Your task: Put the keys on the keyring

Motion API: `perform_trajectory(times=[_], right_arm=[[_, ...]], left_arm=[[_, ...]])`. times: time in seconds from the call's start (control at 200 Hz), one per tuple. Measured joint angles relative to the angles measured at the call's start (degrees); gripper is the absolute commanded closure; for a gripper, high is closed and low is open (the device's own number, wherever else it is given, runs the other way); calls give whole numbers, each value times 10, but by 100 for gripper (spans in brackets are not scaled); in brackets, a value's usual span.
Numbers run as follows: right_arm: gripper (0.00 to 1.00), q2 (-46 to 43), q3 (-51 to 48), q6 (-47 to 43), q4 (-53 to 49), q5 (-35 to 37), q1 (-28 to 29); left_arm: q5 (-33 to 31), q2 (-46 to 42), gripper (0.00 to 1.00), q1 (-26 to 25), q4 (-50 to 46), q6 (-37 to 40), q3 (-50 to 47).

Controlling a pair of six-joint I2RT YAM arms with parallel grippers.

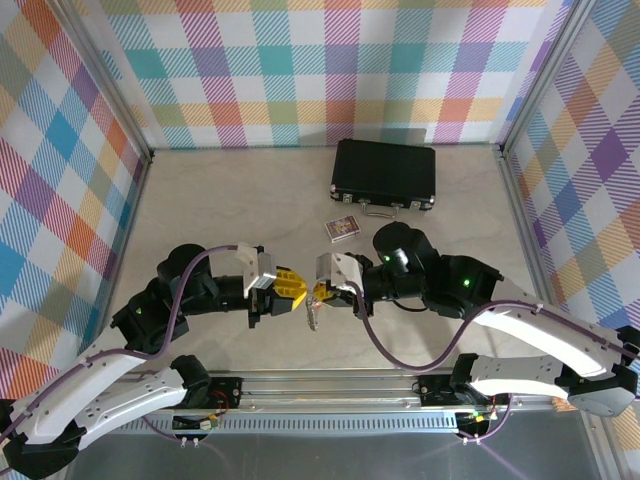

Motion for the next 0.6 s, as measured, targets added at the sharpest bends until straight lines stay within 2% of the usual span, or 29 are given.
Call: perform_trajectory(times=[0.335,0.6], right_arm=[[100,4,1,0,-9,-5,7],[100,11,1,0,-12,-11,11]], left_arm=[[20,7,75,-3,-52,14,4],[19,13,81,-6,-52,14,4]])
